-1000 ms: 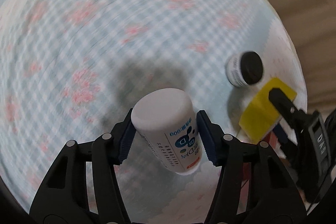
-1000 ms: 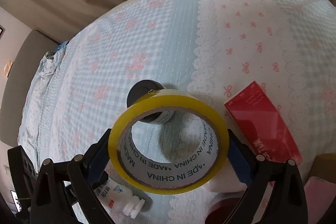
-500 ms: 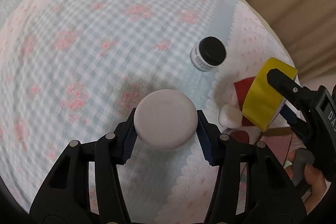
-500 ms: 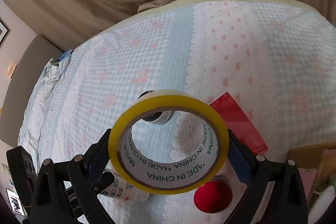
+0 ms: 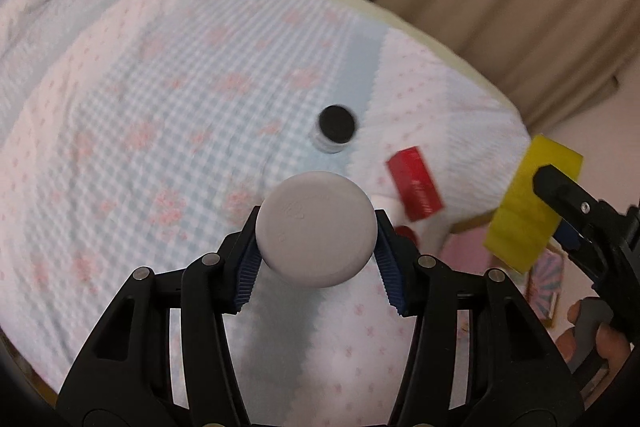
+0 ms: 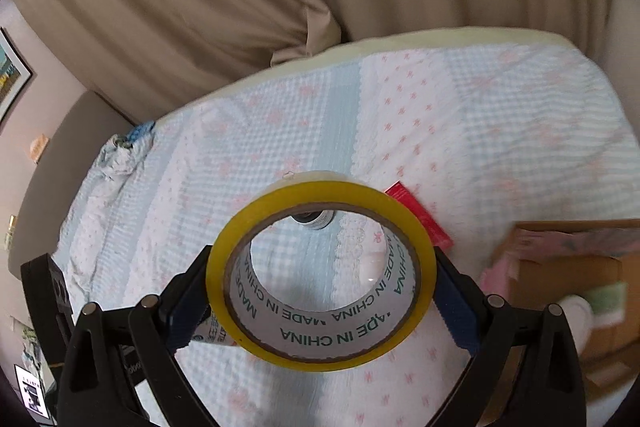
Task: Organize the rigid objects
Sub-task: 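Carry the tape roll and pill bottle over the box with both tools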
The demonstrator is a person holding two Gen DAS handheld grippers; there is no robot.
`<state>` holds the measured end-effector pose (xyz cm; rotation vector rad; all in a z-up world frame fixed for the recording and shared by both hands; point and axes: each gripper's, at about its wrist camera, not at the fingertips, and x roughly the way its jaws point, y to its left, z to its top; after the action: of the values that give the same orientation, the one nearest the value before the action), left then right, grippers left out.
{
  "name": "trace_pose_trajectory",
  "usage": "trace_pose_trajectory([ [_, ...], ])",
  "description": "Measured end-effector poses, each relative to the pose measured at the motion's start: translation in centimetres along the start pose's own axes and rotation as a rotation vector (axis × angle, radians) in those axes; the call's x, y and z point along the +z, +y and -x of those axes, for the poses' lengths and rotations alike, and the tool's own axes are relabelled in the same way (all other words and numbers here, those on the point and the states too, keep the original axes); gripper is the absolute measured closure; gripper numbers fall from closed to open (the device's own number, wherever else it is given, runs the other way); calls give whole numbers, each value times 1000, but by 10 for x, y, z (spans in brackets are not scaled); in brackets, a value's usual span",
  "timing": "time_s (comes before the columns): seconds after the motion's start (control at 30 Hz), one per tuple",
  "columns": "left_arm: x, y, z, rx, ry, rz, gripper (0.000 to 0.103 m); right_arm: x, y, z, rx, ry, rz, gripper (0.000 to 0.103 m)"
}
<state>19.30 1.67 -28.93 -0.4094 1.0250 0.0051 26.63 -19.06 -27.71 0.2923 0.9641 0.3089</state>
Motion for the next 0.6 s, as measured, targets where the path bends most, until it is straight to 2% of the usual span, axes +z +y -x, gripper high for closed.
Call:
trace_pose_trajectory([
  [0.17, 3, -42, 47, -54, -37, -80, 56, 0, -2, 75, -44, -51, 10, 5],
  [0.3, -1, -81, 69, -112, -40, -133, 56, -5, -19, 127, -103, -76, -11, 5],
  [0.43, -12, -127, 77, -182, -20, -182, 56, -15, -49, 168, -159, -95, -61, 5],
  [0.6, -28, -178, 74, -241, 18, -241, 56, -28, -88, 200, -230, -100, -113, 5],
])
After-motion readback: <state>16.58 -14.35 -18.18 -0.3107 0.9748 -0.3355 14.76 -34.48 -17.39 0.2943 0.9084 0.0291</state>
